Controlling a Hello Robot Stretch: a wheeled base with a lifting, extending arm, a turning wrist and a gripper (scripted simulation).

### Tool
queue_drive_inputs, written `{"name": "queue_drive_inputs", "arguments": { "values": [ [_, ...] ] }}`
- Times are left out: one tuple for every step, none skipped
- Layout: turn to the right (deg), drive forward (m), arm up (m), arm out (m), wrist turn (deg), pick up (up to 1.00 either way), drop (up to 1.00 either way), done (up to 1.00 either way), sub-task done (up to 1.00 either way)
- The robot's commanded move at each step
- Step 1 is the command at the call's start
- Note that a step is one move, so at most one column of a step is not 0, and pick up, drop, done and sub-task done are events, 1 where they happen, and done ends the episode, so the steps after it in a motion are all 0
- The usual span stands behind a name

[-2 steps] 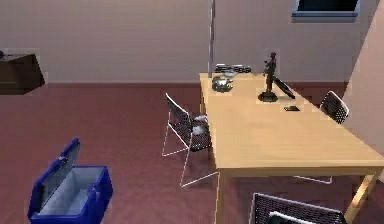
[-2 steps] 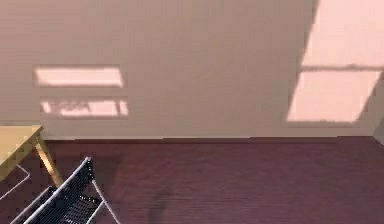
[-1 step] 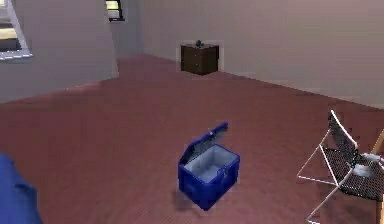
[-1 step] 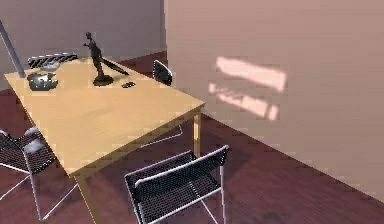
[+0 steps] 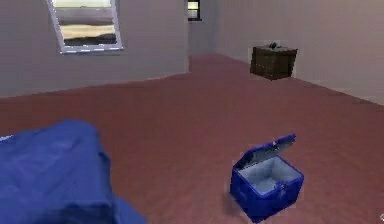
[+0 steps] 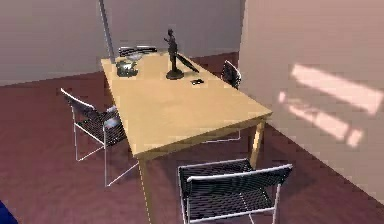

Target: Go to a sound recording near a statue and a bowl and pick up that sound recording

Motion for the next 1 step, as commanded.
{"name": "queue_drive_inputs", "arguments": {
  "values": [
    [0.0,0.3,0.0,0.0,0.0,0.0,0.0,0.0,0.0]
  ]
}}
